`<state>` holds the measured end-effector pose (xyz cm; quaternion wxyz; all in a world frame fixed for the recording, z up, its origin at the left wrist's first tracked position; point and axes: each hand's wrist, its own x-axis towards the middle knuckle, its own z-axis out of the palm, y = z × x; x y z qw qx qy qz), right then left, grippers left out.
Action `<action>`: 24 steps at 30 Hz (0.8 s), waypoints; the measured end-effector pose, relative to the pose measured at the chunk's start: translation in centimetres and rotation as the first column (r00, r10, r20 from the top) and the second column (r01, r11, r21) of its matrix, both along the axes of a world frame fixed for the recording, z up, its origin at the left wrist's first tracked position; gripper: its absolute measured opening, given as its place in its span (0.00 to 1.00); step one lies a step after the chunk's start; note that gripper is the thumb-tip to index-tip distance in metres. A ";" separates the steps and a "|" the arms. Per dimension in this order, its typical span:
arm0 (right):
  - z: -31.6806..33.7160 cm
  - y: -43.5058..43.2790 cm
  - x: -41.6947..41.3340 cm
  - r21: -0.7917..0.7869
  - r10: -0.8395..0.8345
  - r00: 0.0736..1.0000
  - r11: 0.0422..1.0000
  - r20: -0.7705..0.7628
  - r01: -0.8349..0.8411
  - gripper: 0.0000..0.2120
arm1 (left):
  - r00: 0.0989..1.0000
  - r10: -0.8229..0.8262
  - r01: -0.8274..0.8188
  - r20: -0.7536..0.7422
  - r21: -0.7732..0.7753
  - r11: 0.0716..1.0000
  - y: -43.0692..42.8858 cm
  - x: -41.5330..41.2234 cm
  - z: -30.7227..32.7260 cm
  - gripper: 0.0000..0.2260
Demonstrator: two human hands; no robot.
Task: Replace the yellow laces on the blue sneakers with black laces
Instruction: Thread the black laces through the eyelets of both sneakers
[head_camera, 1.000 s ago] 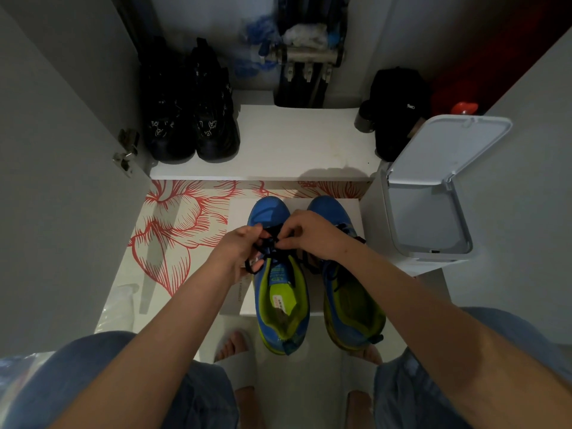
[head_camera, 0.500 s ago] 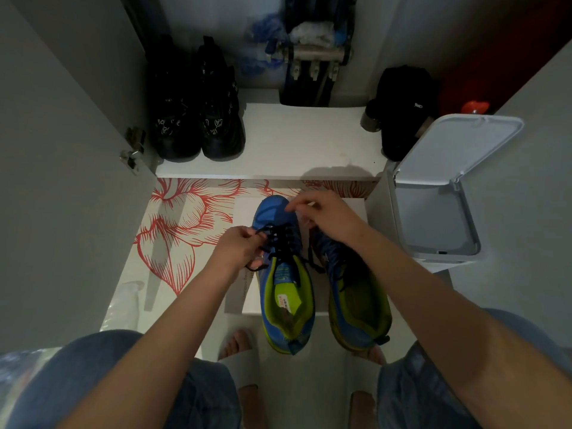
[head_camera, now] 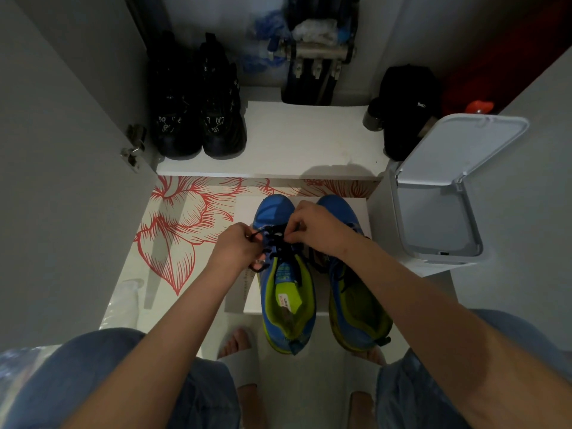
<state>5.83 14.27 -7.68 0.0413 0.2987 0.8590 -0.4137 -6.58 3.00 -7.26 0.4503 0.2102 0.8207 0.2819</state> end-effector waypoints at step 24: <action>-0.8 -0.2 0.5 -0.578 -0.620 0.783 0.622 0.049 0.529 0.04 | 0.950 -0.111 0.183 -0.291 0.231 0.956 0.5 0.5 -1.8 0.08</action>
